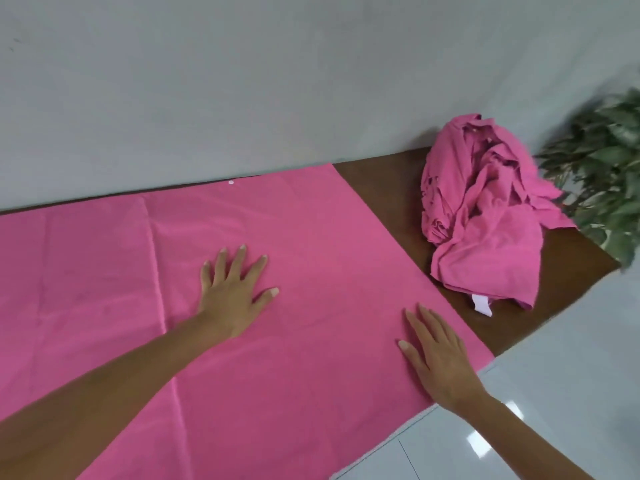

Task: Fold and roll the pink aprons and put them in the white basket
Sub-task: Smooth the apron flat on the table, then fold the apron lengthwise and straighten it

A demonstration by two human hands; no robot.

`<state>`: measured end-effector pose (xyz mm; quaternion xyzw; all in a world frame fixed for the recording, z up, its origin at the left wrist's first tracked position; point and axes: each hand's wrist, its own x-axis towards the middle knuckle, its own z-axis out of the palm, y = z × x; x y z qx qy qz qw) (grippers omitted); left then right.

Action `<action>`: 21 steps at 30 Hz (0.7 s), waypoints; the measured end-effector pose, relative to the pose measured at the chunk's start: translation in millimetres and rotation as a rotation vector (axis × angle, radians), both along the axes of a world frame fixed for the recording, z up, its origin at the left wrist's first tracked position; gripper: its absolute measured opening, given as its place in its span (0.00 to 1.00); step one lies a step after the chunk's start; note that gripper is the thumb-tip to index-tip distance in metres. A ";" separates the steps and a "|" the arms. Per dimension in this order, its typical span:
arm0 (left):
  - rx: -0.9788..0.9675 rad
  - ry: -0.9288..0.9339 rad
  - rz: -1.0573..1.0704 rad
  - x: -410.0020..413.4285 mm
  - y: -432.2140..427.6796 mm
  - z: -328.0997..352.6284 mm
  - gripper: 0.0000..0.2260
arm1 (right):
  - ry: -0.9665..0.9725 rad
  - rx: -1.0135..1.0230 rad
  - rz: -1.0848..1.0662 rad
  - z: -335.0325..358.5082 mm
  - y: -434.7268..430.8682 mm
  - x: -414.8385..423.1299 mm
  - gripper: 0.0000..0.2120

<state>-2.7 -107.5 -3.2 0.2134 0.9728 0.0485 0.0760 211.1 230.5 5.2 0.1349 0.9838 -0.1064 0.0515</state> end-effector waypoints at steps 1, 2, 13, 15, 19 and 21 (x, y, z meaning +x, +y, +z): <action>0.001 0.009 -0.001 -0.1 -0.7 -2.8 0.34 | 0.001 -0.004 -0.034 0.1 2.3 9.4 0.37; 0.017 0.029 -0.001 -0.1 -1.2 -4.4 0.33 | 0.003 -0.008 -0.072 -0.1 4.3 17.7 0.37; 0.214 0.035 -0.169 -6.7 64.2 5.6 0.26 | 0.022 0.037 -0.321 4.3 7.0 45.6 0.40; 0.185 -0.011 -0.262 -11.3 86.6 12.2 0.26 | -0.001 0.024 -0.323 5.6 4.9 45.1 0.39; 0.123 -0.093 -0.416 -27.6 142.2 28.4 0.25 | -0.011 -0.008 -0.314 8.6 5.4 45.9 0.40; 0.111 -0.092 -0.458 -38.2 171.7 35.7 0.22 | 0.009 -0.013 -0.304 7.0 8.6 47.5 0.39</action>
